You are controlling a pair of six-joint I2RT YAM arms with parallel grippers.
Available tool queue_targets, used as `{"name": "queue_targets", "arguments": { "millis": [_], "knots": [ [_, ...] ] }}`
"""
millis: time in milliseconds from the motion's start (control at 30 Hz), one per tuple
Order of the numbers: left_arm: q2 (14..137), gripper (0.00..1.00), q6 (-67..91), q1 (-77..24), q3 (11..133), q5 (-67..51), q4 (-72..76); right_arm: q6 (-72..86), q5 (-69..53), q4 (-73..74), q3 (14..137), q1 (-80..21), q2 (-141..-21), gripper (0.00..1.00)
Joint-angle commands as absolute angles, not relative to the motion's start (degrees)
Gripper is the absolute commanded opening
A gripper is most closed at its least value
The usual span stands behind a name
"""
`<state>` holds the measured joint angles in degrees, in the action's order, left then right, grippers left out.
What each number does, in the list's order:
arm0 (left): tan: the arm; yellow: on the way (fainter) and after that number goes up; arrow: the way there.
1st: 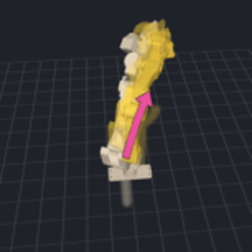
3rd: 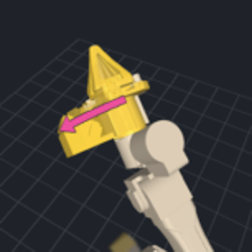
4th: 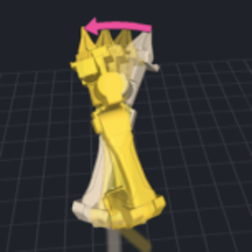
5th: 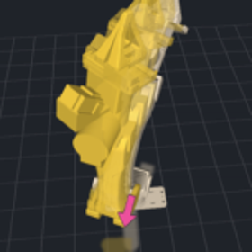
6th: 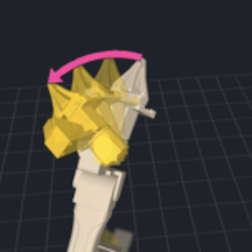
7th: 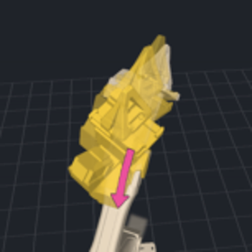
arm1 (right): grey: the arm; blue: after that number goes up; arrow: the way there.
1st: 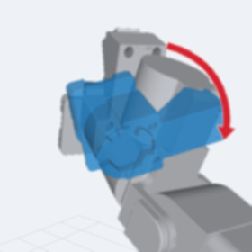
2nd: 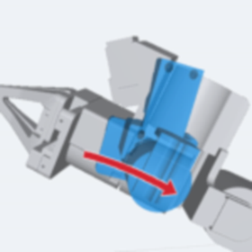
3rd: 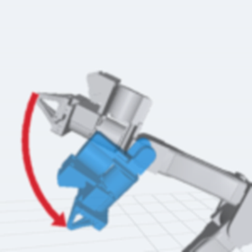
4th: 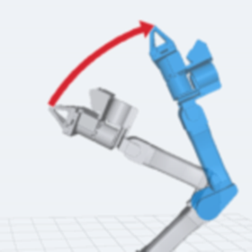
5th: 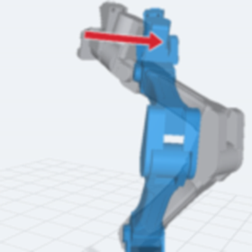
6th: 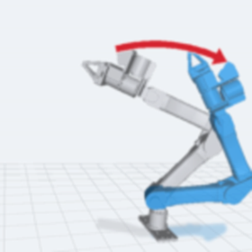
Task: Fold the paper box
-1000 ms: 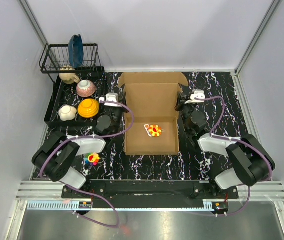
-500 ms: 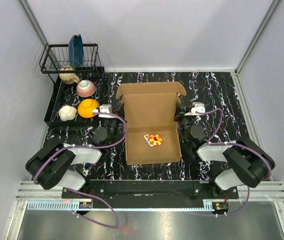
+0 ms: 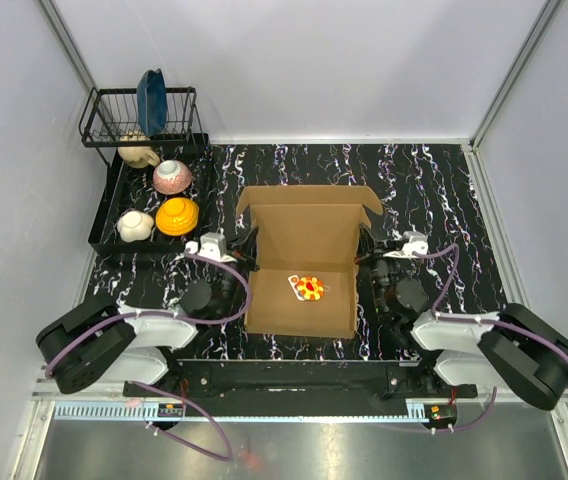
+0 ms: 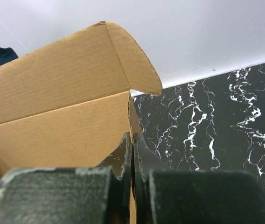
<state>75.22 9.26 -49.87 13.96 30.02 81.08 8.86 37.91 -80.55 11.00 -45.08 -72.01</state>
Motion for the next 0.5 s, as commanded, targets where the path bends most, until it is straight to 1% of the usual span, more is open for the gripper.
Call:
{"name": "queue_targets", "arguments": {
  "millis": [0,200,467],
  "knots": [
    [74.4,0.00,12.0,-54.8,8.4,25.5,95.5,14.9,34.8,-61.5,8.1,-49.7,-67.3,0.00],
    [69.8,0.00,11.7,-56.4,2.0,29.0,95.4,19.1,36.5,-52.5,5.8,-52.1,-60.6,0.00],
    [66.8,0.00,10.5,-60.8,-2.7,33.8,95.2,23.6,39.8,-47.6,3.4,-55.6,-56.5,0.00]
  ]
}}
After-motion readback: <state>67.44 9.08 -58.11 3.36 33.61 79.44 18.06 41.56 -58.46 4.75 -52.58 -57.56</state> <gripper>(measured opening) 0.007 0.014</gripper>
